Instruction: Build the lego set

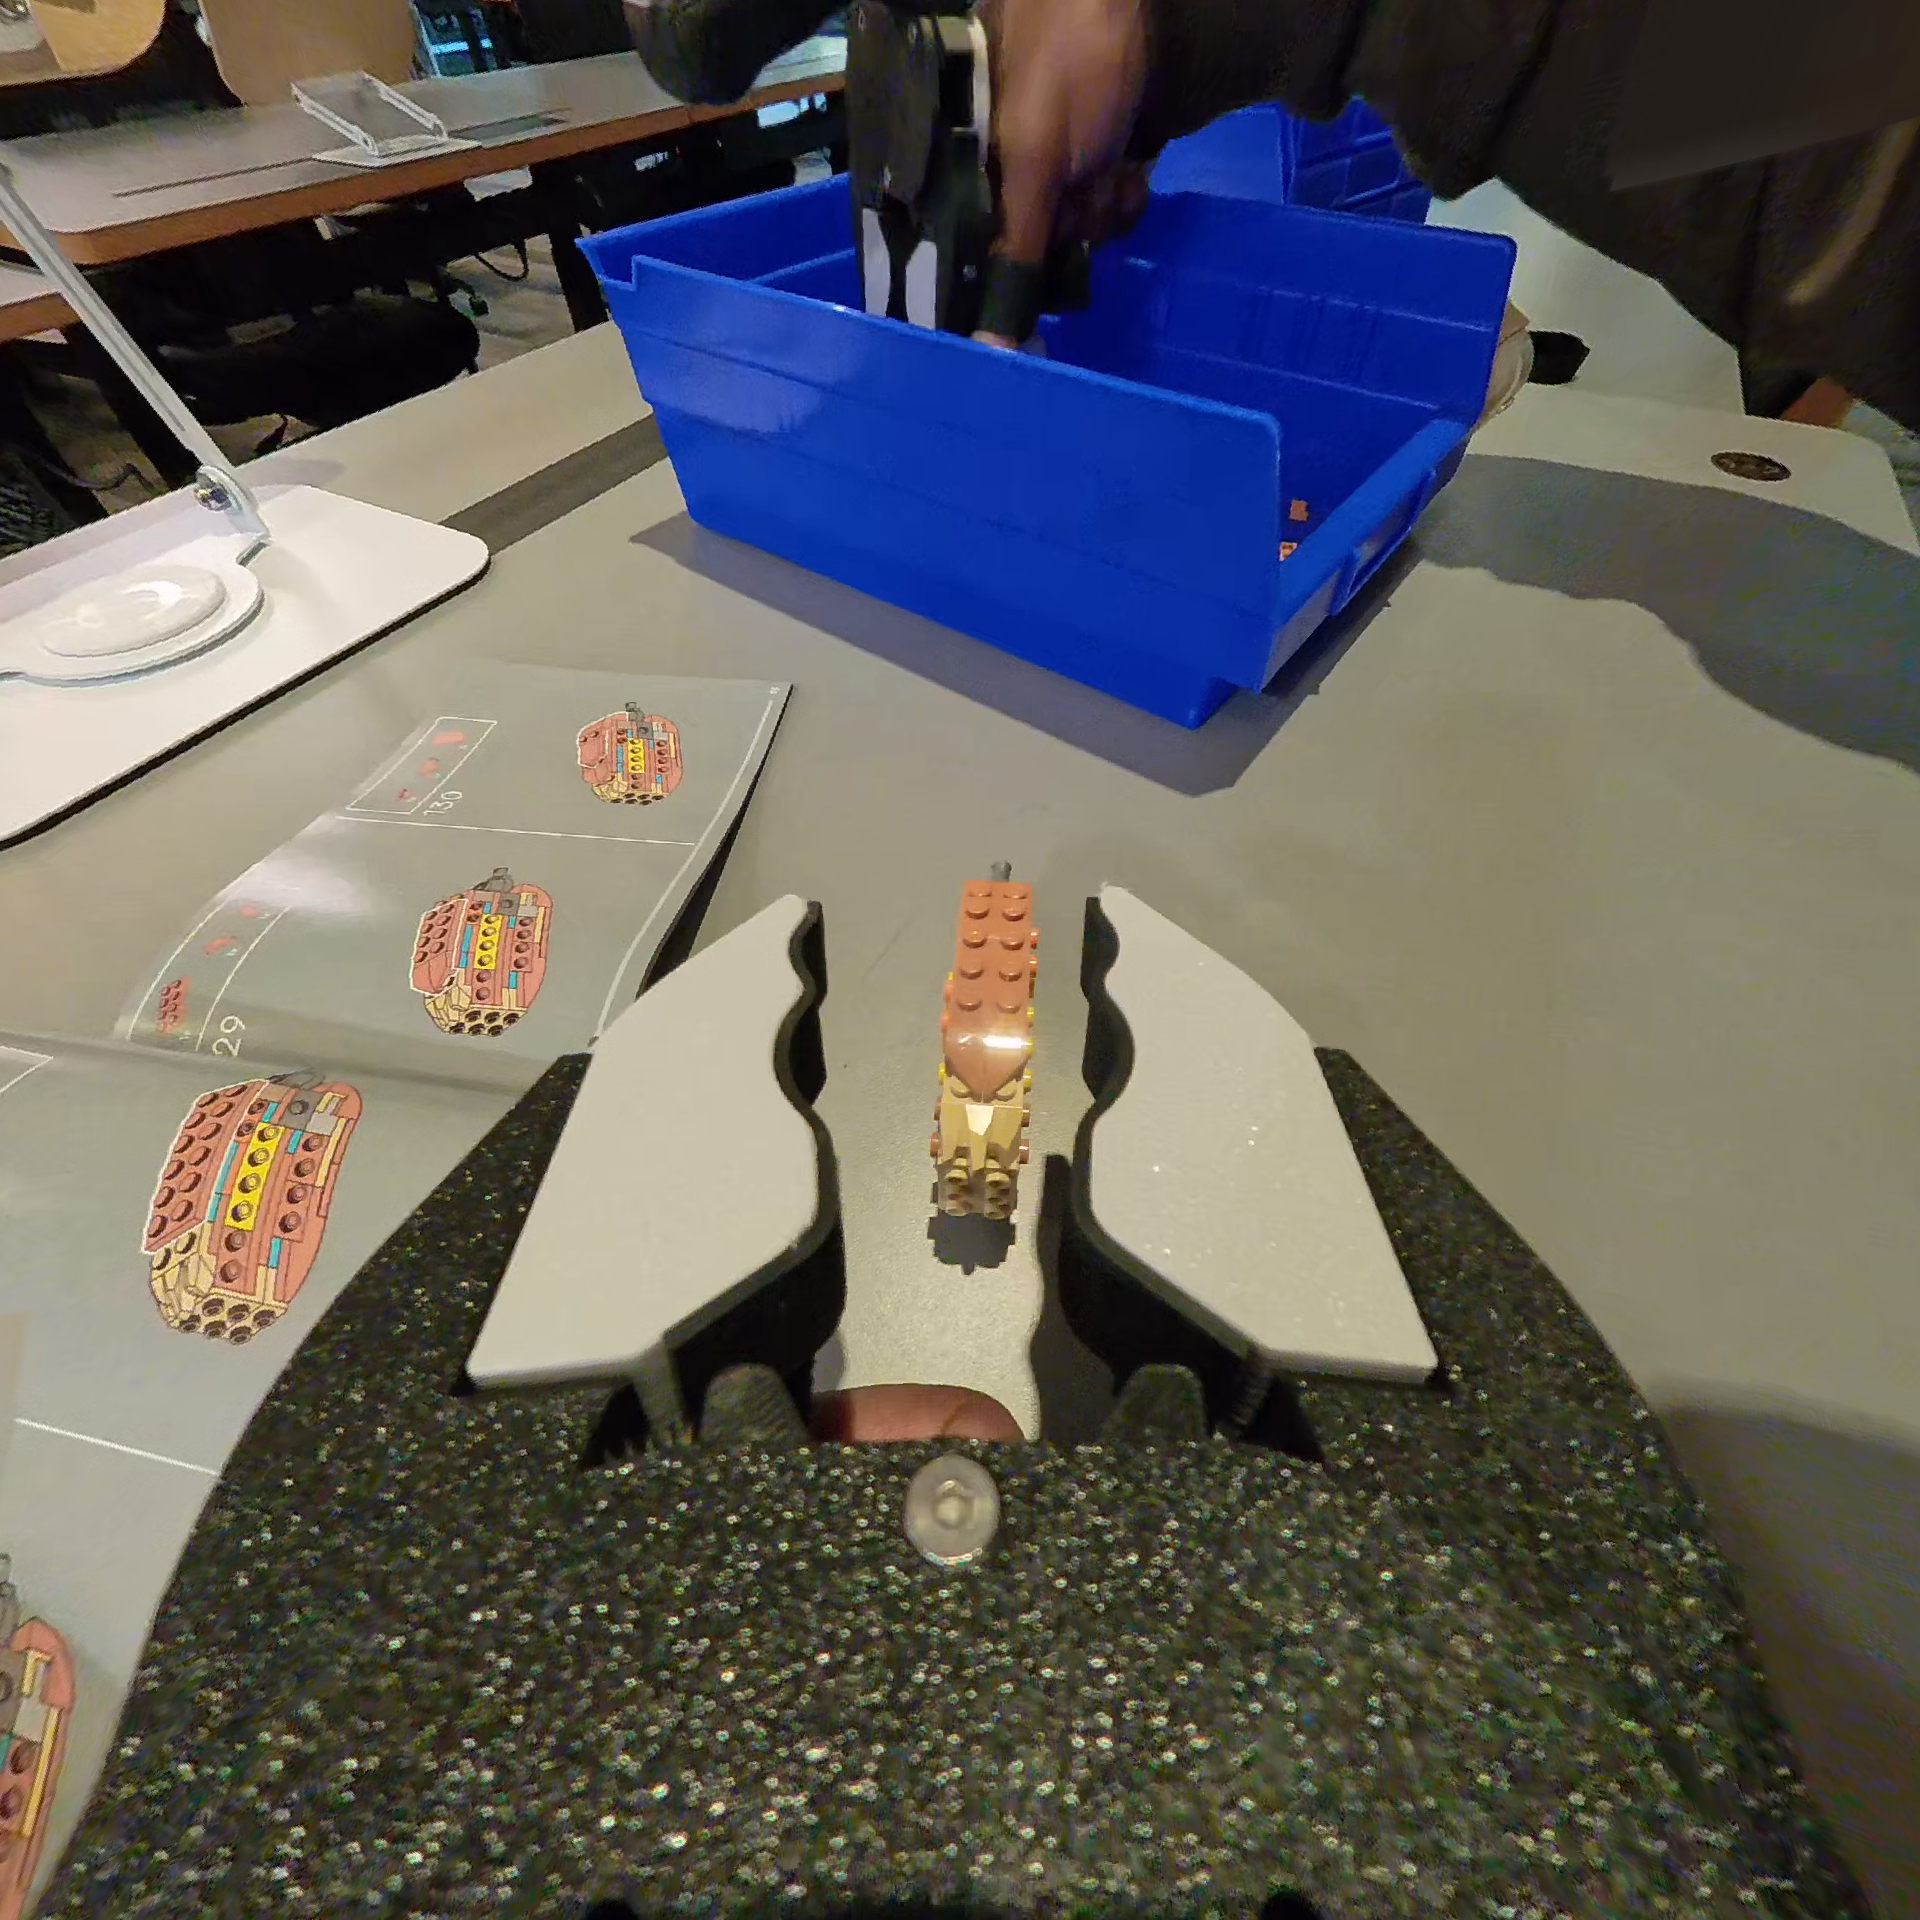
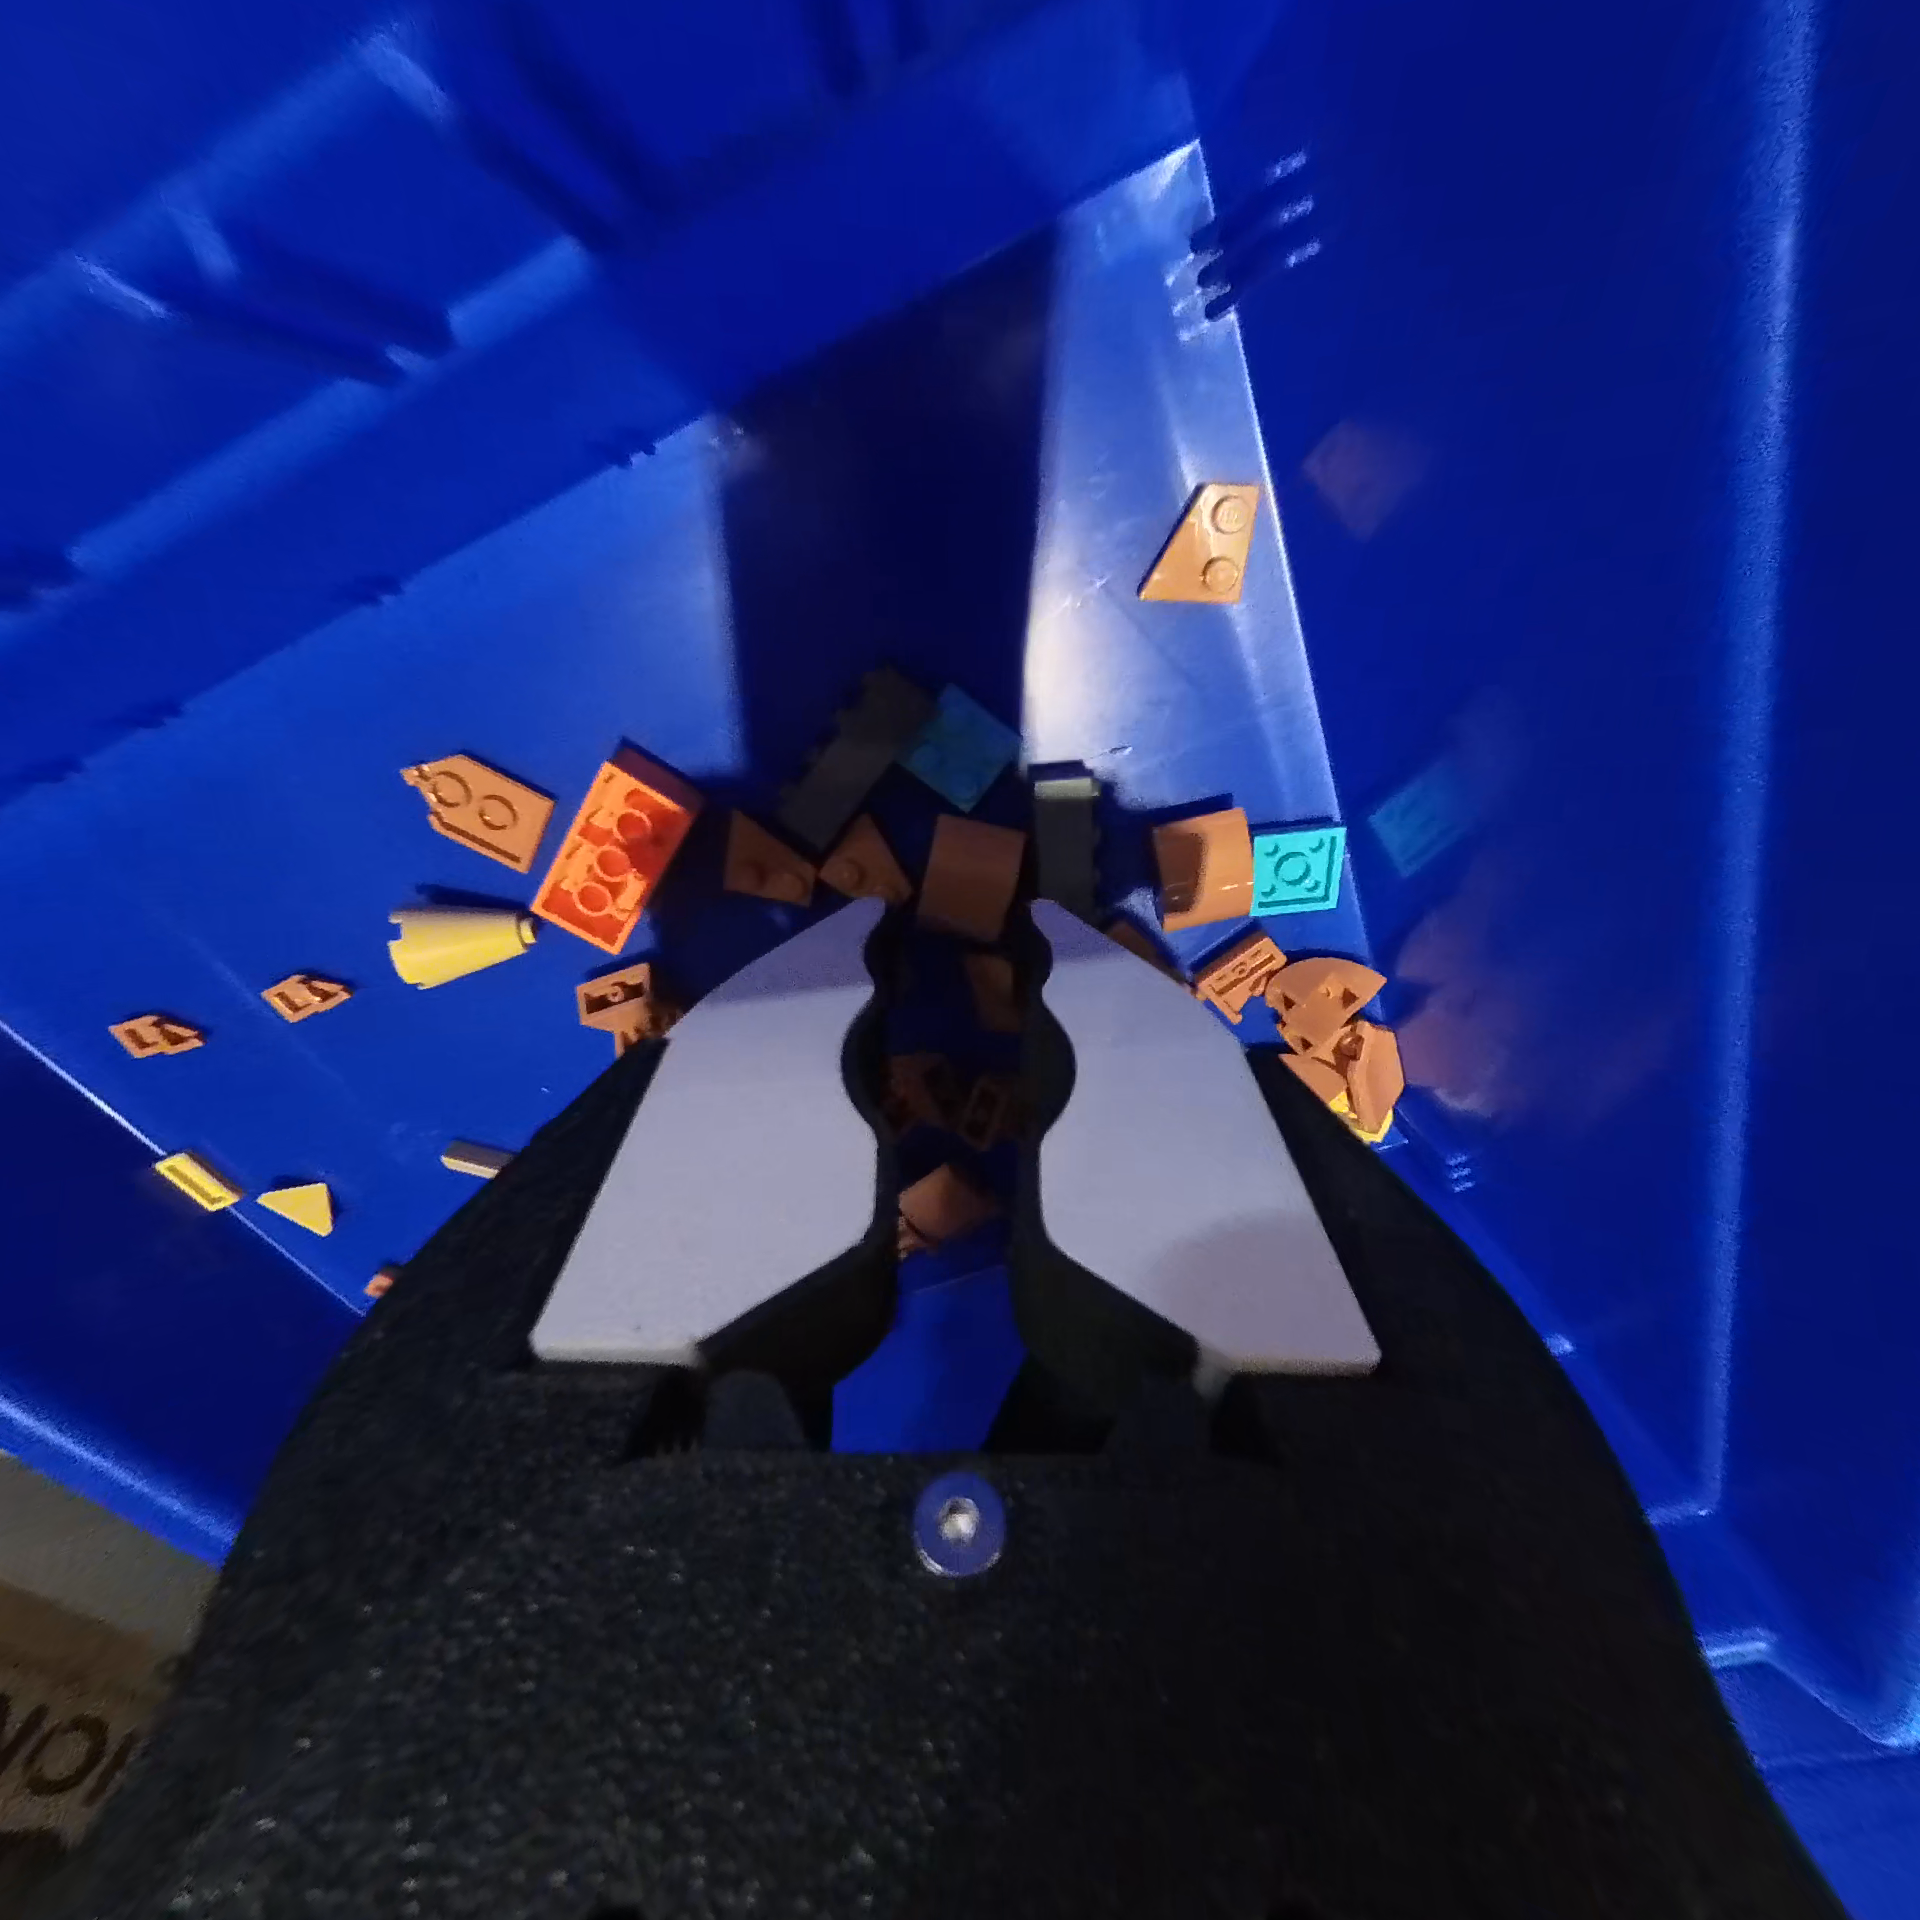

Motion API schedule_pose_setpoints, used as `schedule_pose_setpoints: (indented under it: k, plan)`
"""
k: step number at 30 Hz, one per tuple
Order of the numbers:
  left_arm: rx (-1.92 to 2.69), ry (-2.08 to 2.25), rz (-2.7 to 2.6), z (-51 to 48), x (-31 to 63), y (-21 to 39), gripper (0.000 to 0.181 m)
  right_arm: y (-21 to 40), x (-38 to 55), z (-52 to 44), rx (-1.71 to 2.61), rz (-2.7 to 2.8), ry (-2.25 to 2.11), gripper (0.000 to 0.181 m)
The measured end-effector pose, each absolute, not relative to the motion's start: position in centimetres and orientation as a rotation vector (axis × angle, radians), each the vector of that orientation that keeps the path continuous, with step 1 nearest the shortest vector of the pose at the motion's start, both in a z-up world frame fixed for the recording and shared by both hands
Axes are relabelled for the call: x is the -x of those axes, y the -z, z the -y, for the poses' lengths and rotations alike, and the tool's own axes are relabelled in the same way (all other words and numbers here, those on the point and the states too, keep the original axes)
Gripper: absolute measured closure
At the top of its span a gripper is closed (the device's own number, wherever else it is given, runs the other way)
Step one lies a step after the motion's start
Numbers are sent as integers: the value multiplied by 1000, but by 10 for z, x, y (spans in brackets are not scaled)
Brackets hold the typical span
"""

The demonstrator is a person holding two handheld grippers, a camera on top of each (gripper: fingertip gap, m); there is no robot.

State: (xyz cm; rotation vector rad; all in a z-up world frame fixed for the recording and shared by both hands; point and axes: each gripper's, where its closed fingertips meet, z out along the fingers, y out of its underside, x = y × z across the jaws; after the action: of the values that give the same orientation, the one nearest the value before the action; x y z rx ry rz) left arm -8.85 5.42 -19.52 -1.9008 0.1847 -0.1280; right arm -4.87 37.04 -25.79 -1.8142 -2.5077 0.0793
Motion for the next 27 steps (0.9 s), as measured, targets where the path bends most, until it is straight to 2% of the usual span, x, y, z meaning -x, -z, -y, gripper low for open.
schedule_pose_setpoints:
  k: [11,13,27]
  plan:
    - [1903,126,-183,-54,89,195,134,257,47,-362,1783,2555,-111,167]
    - [1905,122,-189,-54,88,196,134,256,49,-366,1792,2538,-109,160]
    - [1908,117,-187,-54,90,197,134,258,59,-372,1714,2587,-126,160]
